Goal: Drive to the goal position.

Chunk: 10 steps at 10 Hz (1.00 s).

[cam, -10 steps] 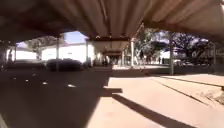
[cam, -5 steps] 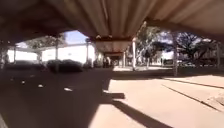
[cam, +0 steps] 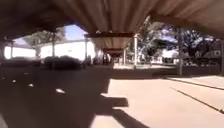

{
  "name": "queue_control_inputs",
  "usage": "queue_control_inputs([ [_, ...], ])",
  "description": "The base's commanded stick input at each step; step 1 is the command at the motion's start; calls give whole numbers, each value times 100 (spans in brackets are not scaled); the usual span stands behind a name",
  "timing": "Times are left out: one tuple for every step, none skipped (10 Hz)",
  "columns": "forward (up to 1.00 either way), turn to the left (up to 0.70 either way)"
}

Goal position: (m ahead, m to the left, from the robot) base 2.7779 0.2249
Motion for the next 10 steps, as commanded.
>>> queue_control_inputs([
  [85, 0],
  [85, 0],
  [85, 0],
  [85, 0],
  [85, 0],
  [85, 0],
  [85, 0],
  [85, 0],
  [85, 0],
  [85, 0],
])
